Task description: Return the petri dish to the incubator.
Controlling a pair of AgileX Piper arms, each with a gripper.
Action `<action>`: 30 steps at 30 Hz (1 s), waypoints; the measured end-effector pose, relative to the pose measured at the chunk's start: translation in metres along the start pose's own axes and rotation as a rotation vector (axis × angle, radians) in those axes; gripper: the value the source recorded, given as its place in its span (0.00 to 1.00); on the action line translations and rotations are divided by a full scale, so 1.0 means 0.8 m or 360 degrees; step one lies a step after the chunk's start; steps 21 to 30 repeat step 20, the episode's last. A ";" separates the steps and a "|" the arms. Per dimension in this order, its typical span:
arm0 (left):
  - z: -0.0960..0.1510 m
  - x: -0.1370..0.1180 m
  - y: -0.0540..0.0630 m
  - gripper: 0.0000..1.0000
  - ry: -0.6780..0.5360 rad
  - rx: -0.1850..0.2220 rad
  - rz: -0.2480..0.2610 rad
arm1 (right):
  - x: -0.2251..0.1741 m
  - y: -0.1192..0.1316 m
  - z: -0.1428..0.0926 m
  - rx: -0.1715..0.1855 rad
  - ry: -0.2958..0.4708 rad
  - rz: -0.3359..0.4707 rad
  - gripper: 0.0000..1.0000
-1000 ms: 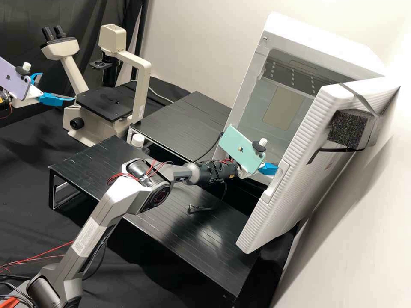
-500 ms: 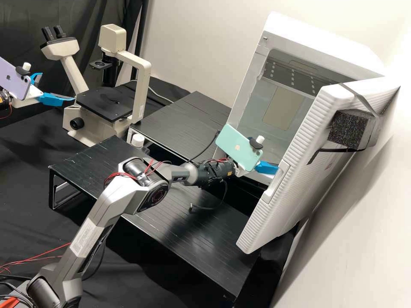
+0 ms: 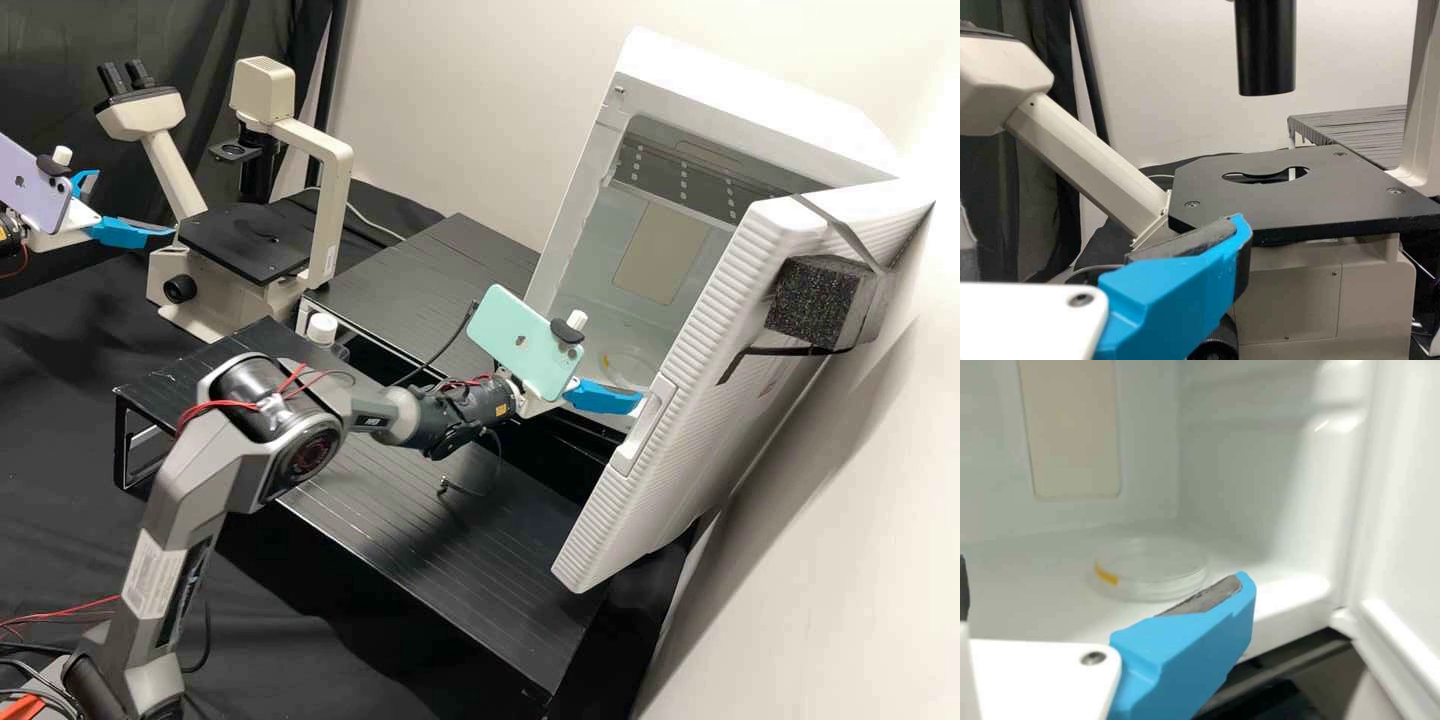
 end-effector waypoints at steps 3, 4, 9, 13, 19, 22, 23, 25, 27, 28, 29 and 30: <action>0.000 0.000 0.000 1.00 0.0000 0.0000 0.0000 | -0.027 0.017 0.000 0.0079 0.0064 0.0077 1.00; 0.000 0.000 0.000 1.00 0.0000 0.0000 0.0000 | -0.036 0.020 -0.001 0.0112 0.0085 0.0099 1.00; 0.000 0.000 0.000 1.00 0.0000 0.0000 0.0000 | -0.100 0.026 -0.013 0.0167 0.0299 0.0268 1.00; 0.000 0.000 0.000 1.00 0.0000 0.0000 0.0000 | -0.143 0.013 -0.023 0.0179 0.0457 0.0300 1.00; 0.000 0.000 0.000 1.00 0.0000 0.0000 0.0000 | -0.190 -0.015 -0.031 0.0342 0.0607 0.0056 1.00; 0.000 0.000 0.000 1.00 0.0000 0.0000 0.0000 | -0.195 -0.019 -0.031 0.0361 0.0613 0.0021 1.00; 0.000 0.000 0.000 1.00 0.0000 0.0000 0.0000 | -0.195 -0.019 -0.031 0.0361 0.0613 0.0021 1.00; 0.000 0.000 0.000 1.00 0.0000 0.0000 0.0000 | -0.195 -0.019 -0.031 0.0361 0.0613 0.0021 1.00; 0.000 0.000 0.000 1.00 0.0000 0.0000 0.0000 | -0.195 -0.019 -0.031 0.0361 0.0613 0.0021 1.00; 0.000 0.000 0.000 1.00 0.0000 0.0000 0.0000 | -0.195 -0.019 -0.031 0.0361 0.0613 0.0021 1.00; 0.000 0.000 0.000 1.00 0.0000 0.0000 0.0000 | -0.195 -0.019 -0.031 0.0361 0.0613 0.0021 1.00; 0.000 0.000 0.000 1.00 0.0000 0.0000 0.0000 | -0.195 -0.019 -0.031 0.0361 0.0613 0.0021 1.00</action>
